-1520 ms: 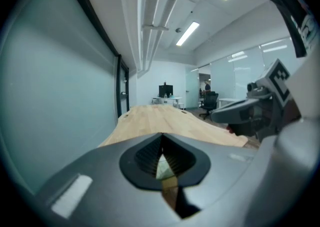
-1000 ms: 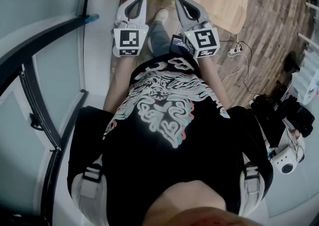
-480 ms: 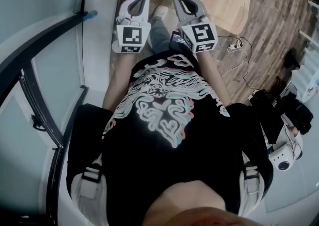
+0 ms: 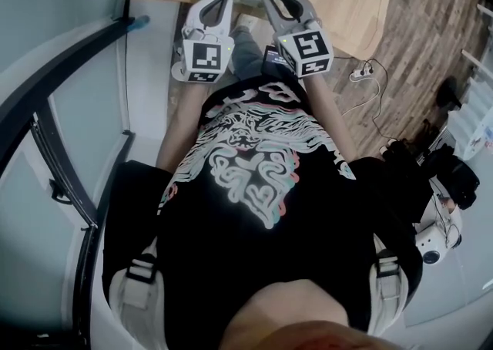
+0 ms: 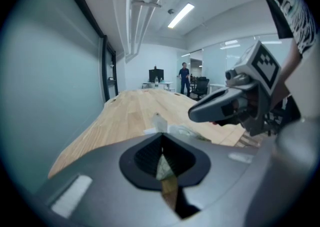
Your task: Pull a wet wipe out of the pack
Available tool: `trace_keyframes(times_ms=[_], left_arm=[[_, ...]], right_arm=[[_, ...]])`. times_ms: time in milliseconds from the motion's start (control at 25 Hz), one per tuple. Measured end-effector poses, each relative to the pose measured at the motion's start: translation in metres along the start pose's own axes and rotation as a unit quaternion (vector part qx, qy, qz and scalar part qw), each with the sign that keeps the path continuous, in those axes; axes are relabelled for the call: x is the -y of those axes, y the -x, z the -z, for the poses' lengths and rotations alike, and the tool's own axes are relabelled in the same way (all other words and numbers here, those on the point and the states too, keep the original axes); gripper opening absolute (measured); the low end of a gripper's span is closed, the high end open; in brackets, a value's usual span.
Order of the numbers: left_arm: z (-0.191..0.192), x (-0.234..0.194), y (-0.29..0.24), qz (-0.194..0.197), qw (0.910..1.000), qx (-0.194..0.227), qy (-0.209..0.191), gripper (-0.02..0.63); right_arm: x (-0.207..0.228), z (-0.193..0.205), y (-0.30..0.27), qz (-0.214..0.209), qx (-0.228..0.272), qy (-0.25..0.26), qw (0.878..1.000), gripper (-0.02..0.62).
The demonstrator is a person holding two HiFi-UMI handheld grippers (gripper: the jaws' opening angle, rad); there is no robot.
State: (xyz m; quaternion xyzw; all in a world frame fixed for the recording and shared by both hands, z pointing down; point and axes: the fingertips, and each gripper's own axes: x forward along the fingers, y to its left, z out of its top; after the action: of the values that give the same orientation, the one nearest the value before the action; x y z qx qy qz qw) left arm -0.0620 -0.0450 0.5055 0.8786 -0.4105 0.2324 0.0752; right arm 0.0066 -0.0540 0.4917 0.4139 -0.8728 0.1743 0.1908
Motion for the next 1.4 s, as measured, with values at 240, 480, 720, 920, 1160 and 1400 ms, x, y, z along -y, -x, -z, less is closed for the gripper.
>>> trace_keyframes(times_ms=[240,480,720,920,1160,1400], left_arm=[[0.005,-0.003,-0.009,-0.001,0.9999,-0.01,0.009,-0.012],[0.006,-0.002,-0.018,0.001,0.9998,-0.02,0.01,-0.012],[0.005,-0.001,-0.023,0.002,0.9997,-0.021,0.011,-0.012],[0.007,-0.001,-0.025,0.018,0.9996,-0.021,0.005,-0.012],[0.007,0.0,-0.024,0.031,0.9995,-0.012,0.005,-0.012],[0.007,-0.001,-0.024,0.035,0.9993,-0.004,0.015,-0.012]], right_arm=[[0.004,0.002,-0.012,-0.015,-0.014,0.006,1.0,0.095],[0.007,0.0,-0.024,-0.029,-0.025,0.009,0.999,0.127],[0.006,0.0,-0.037,-0.05,-0.032,0.014,0.998,0.135],[0.006,0.008,-0.047,-0.063,-0.048,0.025,0.997,0.152],[0.004,0.011,-0.053,-0.075,-0.056,0.043,0.995,0.152],[0.001,0.012,-0.054,-0.08,-0.063,0.066,0.993,0.149]])
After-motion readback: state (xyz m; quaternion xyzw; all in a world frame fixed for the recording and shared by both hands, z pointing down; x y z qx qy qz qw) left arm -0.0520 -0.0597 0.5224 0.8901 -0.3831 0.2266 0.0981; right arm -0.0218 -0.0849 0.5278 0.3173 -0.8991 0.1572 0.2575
